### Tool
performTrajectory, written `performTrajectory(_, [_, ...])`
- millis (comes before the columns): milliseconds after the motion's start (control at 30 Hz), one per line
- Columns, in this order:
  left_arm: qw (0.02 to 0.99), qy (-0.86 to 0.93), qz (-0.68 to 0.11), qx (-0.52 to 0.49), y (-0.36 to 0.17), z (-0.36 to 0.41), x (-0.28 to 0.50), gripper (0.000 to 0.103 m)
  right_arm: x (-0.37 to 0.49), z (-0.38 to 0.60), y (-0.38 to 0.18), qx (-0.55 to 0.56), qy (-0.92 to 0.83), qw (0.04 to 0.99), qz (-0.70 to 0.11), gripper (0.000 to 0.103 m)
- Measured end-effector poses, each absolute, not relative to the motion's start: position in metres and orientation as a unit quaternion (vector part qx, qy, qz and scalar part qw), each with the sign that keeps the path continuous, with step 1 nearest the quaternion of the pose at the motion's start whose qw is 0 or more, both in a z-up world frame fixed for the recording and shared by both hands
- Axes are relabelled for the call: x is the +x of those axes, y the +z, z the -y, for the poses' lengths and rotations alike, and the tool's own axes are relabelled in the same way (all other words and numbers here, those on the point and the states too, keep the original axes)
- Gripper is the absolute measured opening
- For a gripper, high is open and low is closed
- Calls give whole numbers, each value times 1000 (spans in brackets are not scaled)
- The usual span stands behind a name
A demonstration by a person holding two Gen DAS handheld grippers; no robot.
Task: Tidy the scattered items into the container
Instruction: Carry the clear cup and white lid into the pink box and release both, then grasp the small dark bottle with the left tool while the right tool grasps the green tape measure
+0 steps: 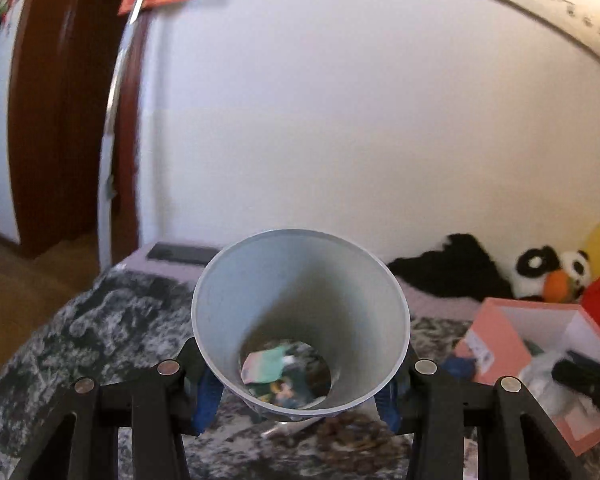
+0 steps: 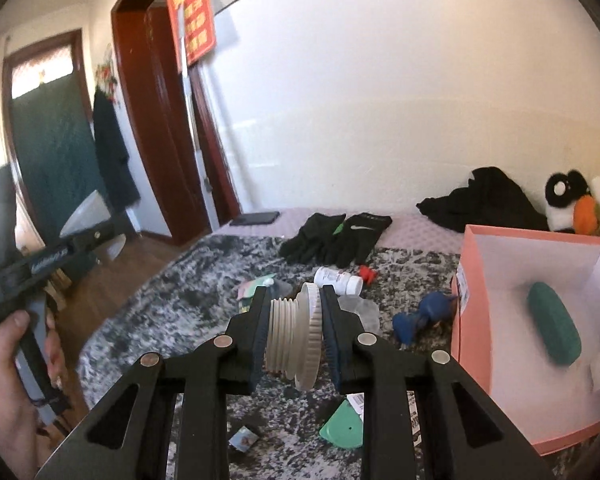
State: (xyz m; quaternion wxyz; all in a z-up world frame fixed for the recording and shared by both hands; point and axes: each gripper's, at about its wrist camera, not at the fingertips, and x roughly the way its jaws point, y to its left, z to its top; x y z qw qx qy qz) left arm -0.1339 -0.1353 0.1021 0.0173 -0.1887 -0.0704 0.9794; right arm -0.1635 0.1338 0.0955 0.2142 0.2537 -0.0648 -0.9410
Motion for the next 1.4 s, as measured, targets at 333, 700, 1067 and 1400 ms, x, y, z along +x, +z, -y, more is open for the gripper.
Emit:
performTrajectory(333, [118, 980, 12, -160, 121, 28, -126, 52, -138, -215, 134, 184, -962, 169, 109, 27])
performTrajectory(700, [260, 928, -80, -254, 79, -196, -200, 72, -146, -359, 132, 173, -966, 18, 193, 27])
performTrajectory(1067, [218, 929, -93, -285, 83, -153, -190, 97, -148, -414, 115, 179, -949, -23, 257, 74])
performTrajectory(1400, [107, 929, -27, -353, 17, 22, -121, 101, -159, -255, 103, 249, -951, 140, 120, 74])
